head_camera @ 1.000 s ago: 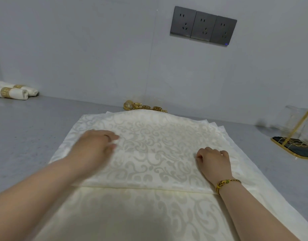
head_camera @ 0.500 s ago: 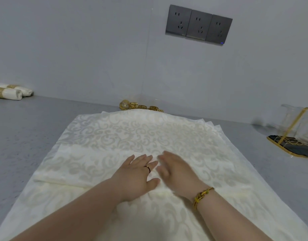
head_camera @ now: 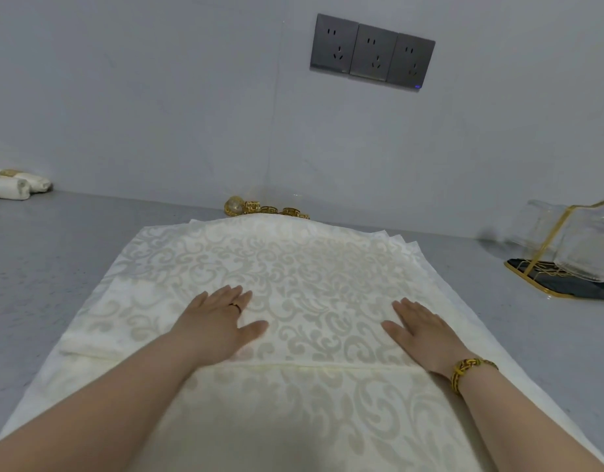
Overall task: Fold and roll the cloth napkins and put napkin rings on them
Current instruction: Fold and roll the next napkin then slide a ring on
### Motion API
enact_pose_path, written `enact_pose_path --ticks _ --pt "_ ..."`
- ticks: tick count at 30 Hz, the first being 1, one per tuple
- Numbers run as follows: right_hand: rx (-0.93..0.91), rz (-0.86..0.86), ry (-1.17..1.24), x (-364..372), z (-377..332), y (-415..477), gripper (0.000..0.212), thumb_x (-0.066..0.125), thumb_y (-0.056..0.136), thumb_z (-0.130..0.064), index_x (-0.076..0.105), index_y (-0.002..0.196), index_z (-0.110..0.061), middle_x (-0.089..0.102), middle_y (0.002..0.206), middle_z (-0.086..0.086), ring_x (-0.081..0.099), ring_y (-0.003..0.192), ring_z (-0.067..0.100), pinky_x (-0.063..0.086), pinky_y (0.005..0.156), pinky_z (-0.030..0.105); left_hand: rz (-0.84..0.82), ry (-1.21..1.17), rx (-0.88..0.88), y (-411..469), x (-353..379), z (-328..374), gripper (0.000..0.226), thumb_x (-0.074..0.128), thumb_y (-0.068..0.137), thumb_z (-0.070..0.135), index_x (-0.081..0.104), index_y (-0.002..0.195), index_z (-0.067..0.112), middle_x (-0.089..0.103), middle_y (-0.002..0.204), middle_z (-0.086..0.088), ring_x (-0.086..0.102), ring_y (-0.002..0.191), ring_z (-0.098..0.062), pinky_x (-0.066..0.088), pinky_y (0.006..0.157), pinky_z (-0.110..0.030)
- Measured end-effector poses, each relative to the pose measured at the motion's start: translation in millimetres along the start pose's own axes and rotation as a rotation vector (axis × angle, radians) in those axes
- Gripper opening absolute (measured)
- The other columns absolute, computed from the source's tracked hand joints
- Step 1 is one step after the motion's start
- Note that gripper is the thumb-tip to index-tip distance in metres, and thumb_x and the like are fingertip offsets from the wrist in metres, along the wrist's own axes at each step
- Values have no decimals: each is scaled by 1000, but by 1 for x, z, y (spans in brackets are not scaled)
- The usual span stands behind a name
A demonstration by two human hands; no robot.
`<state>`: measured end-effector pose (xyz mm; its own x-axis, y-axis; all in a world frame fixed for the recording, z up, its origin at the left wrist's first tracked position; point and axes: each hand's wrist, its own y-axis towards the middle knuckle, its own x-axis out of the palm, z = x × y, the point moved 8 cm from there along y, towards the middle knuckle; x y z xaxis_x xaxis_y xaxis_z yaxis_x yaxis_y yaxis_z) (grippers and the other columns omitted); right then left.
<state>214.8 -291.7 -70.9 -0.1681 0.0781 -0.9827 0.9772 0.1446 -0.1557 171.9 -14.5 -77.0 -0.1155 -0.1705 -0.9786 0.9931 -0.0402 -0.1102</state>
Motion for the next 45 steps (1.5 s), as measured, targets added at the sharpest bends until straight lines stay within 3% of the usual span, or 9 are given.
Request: enact_pose_path --ticks 5,8,12,16,25,29,35,41,45 --pt "-13 36 25 -3 1 5 54 20 99 -43 7 147 -21 1 156 -1 3 144 15 3 116 32 3 55 -90 -10 -6 -48 60 15 97 49 -2 147 22 -5 156 5 -5 143 -11 -2 116 -31" --pt "-32 144 -14 -21 2 8 44 30 99 -36 32 140 -22 28 150 -1 25 138 18 17 113 32 27 24 -62 -9 -20 -53 51 21 98 46 20 144 25 16 154 5 13 142 -13 9 114 -30" --pt "-39 201 84 -45 1 14 25 42 93 -16 58 112 -23 53 125 -2 44 120 17 32 98 24 61 -124 -96 1 -48 -58 23 30 97 40 49 98 26 58 104 7 55 99 -13 31 87 -22" --pt "-46 181 65 -47 0 25 24 45 90 -11 50 75 -30 58 104 -5 52 105 17 36 88 20 10 -62 -84 16 -47 -66 19 40 95 38 46 81 26 51 78 12 45 71 -5 32 64 -11" --pt "-113 75 279 -39 4 32 21 53 89 -10 48 77 -27 48 95 -10 48 95 11 32 82 16 -91 -191 -39 26 -47 -73 20 61 86 29 47 72 25 48 72 11 44 61 -1 35 52 -8" --pt "-141 66 234 -38 1 35 15 51 90 -10 50 93 -24 47 106 -6 46 100 10 33 88 16 -53 -170 -32 23 -51 -75 25 62 85 33 47 67 25 49 70 11 45 61 -3 35 57 -13" --pt "-140 160 177 -43 -2 33 33 50 90 -7 43 69 -32 49 100 -3 51 103 17 36 86 19 -87 -140 -68 13 -50 -87 37 53 90 35 39 61 17 40 62 8 38 58 -6 31 55 -12" --pt "-128 172 77 -44 -6 35 20 46 92 -12 46 80 -29 54 116 2 47 98 15 34 82 20 -90 -204 -102 7 -47 -102 46 56 89 32 31 53 16 32 49 9 32 43 -5 28 50 -14" --pt "-137 160 -41 -42 -15 37 12 43 93 -13 46 90 -24 52 113 -1 48 106 18 34 89 22 -91 -89 -74 8 -39 -96 39 60 86 31 39 56 17 39 56 7 37 53 -7 30 53 -15"
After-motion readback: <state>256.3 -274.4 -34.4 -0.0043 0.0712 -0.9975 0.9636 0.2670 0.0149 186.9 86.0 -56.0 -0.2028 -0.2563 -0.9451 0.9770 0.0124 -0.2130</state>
